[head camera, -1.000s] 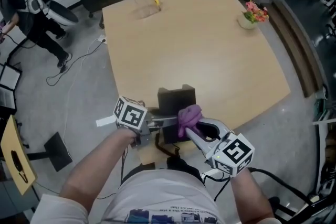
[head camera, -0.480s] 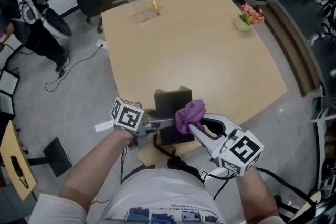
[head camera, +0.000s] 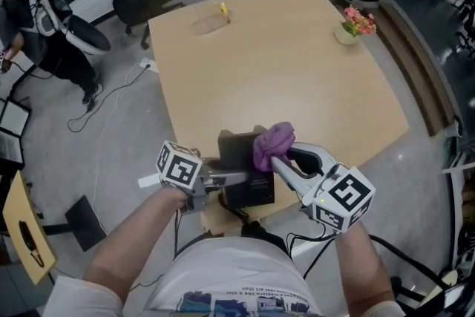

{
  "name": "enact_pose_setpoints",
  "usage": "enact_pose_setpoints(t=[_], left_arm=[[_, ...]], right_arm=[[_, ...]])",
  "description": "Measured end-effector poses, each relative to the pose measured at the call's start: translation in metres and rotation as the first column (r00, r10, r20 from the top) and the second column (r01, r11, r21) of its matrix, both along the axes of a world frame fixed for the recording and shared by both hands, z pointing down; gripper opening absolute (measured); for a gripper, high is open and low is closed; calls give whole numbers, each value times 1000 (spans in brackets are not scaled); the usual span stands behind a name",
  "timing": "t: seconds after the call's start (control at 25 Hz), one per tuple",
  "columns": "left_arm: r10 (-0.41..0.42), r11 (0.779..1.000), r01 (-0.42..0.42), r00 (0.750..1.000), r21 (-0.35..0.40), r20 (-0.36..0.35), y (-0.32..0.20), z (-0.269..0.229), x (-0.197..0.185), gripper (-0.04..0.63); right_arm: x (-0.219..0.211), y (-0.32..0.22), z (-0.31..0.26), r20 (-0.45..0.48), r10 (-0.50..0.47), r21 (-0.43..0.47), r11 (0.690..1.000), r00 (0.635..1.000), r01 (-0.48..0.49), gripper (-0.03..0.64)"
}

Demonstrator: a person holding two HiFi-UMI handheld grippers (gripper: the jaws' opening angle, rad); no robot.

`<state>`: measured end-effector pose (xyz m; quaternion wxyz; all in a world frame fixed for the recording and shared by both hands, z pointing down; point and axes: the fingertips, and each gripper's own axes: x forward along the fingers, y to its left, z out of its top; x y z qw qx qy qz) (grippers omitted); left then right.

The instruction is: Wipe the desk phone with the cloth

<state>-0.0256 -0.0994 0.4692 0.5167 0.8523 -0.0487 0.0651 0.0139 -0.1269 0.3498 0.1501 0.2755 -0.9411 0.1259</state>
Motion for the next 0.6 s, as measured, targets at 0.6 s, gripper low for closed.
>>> enact_pose_setpoints(t=[0.6], left_arm=[[-16,1000,16,1000,9,-18,-9,-7,-22,181]], right_arm=[[1,72,39,-30,-70,-141,988,997,65,92]])
